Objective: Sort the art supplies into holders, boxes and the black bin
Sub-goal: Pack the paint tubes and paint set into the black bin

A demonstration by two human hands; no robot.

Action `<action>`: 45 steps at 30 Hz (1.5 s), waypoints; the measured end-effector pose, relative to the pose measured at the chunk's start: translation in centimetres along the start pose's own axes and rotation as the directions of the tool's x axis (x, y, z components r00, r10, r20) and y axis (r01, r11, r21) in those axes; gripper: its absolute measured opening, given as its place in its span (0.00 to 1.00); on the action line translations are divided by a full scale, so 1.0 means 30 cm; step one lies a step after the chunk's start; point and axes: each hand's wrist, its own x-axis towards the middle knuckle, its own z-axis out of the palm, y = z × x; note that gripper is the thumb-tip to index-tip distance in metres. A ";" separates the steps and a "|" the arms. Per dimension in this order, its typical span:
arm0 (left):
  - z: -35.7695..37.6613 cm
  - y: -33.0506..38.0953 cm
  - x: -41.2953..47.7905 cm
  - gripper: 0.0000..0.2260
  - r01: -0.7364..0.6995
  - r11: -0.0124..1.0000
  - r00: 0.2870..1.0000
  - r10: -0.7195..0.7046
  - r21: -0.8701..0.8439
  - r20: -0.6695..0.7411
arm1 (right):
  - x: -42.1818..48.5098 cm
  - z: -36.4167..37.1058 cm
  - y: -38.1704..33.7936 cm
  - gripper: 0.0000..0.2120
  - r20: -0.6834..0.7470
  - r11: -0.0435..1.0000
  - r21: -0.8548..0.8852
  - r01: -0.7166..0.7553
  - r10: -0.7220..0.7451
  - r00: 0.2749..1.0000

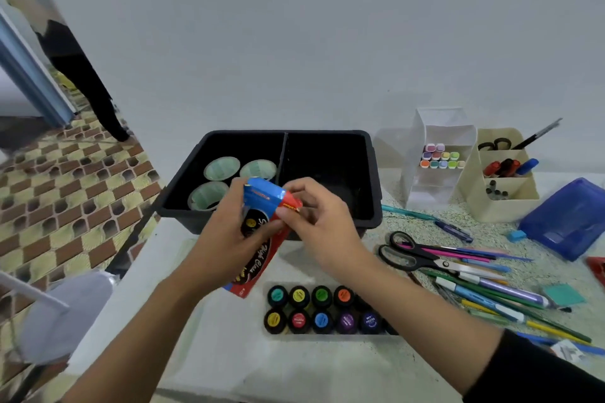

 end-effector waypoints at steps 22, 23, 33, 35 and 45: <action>-0.314 -0.229 -0.190 0.09 -0.172 0.985 0.952 0.165 -0.003 -0.257 | 0.063 0.252 0.007 0.03 0.163 0.810 -0.319 0.492 -0.465 0.870; -0.321 -0.227 -0.191 0.11 -0.174 0.985 0.953 0.162 -0.022 -0.257 | 0.063 0.245 0.004 0.04 0.177 0.819 -0.312 0.482 -0.448 0.876; -0.347 -0.228 -0.143 0.06 0.034 0.977 0.971 -0.083 -0.212 -0.224 | 0.069 0.257 0.014 0.07 0.195 0.755 -0.443 0.484 -0.445 0.874; -0.352 -0.223 -0.123 0.06 0.114 0.943 0.973 -0.169 -0.312 -0.155 | 0.069 0.255 0.031 0.08 0.233 0.682 -0.508 0.526 -0.479 0.846; -0.365 -0.253 -0.089 0.10 -0.186 0.972 0.963 0.209 0.147 -0.167 | 0.100 0.255 0.059 0.10 0.166 0.745 -0.511 0.429 -0.404 0.900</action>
